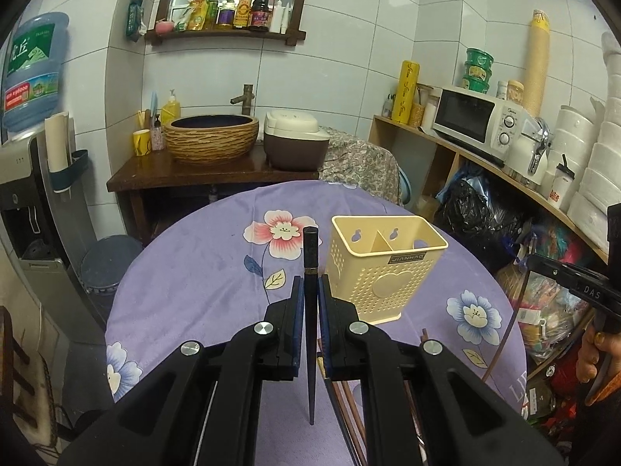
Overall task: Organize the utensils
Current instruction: 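Lift both chopsticks upright and carry them over the beige holder with both tools, then lower the chopsticks into the holder and open both tools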
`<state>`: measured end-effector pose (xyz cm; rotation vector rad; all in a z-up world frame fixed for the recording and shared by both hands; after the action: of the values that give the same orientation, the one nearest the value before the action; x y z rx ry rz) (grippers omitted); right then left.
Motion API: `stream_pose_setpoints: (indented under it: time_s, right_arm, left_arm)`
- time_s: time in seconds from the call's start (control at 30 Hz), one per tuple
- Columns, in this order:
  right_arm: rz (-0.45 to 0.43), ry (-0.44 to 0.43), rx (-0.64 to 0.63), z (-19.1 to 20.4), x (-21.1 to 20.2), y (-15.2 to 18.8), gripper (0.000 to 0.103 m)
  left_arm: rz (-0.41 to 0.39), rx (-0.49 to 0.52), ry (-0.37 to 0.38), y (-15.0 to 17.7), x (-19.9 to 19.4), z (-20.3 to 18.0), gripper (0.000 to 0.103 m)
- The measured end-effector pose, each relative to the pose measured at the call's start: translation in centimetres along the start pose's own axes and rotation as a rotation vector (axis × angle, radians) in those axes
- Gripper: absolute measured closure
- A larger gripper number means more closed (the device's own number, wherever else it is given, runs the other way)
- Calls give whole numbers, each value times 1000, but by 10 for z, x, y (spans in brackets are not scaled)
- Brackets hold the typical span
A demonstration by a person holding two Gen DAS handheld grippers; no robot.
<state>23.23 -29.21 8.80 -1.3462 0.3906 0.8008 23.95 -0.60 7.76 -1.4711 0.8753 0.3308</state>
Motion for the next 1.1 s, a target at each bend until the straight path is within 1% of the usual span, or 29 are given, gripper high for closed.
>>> stream_pose_setpoints:
  time_s: [0.13, 0.23, 0.33, 0.4, 0.47, 0.53, 0.63, 0.7, 0.77, 0.87, 0.97, 1.03, 1.1]
  right_arm:
    - [-10, 19, -19, 0, -6, -6, 96]
    - [-43, 31, -29, 2, -20, -23, 97]
    - [-92, 41, -58, 11, -38, -55, 97]
    - [-127, 56, -81, 21, -50, -83, 97]
    - [-166, 75, -87, 30, -62, -112, 97]
    - [-198, 78, -86, 38, -71, -137, 97]
    - [-246, 77, -85, 50, -81, -169, 97]
    - [-255, 75, -83, 57, -78, -184, 97]
    - [-253, 75, -83, 63, -69, -189, 97]
    - [-227, 77, -77, 64, -45, -185, 97]
    - [-175, 84, -71, 62, -11, -169, 97]
    - [-143, 85, -65, 59, 8, -158, 97]
    - [-114, 88, -56, 55, 26, -146, 97]
  left_arm:
    - [-20, 5, -10, -6, -10, 4, 94]
    - [-52, 7, -17, -22, -23, 7, 94]
    - [-100, 14, -12, -47, -40, 3, 94]
    - [-146, 16, -6, -70, -55, -2, 94]
    - [-176, 5, 20, -87, -64, -3, 94]
    - [-203, -4, 44, -111, -71, -9, 94]
    - [-249, -1, 33, -137, -76, -20, 94]
    - [-267, 8, 25, -149, -74, -29, 94]
    - [-266, 9, 36, -154, -67, -36, 94]
    - [-249, 1, 48, -153, -47, -43, 94]
    - [-226, 5, 42, -143, -20, -49, 94]
    - [-194, 15, 25, -130, 3, -53, 94]
    - [-154, 10, 26, -118, 23, -52, 94]
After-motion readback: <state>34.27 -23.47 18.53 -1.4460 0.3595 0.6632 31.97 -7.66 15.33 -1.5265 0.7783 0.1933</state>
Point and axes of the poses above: each gripper's, at about its wrist camera, not at the fingertips, and x roughly the way its jaws point, z to its left, y to its underside, the point moved 3 cm from there along x, roughly the way its jaws point, and after that the axes turned 12 degrees about z, right-handed, at the moved point
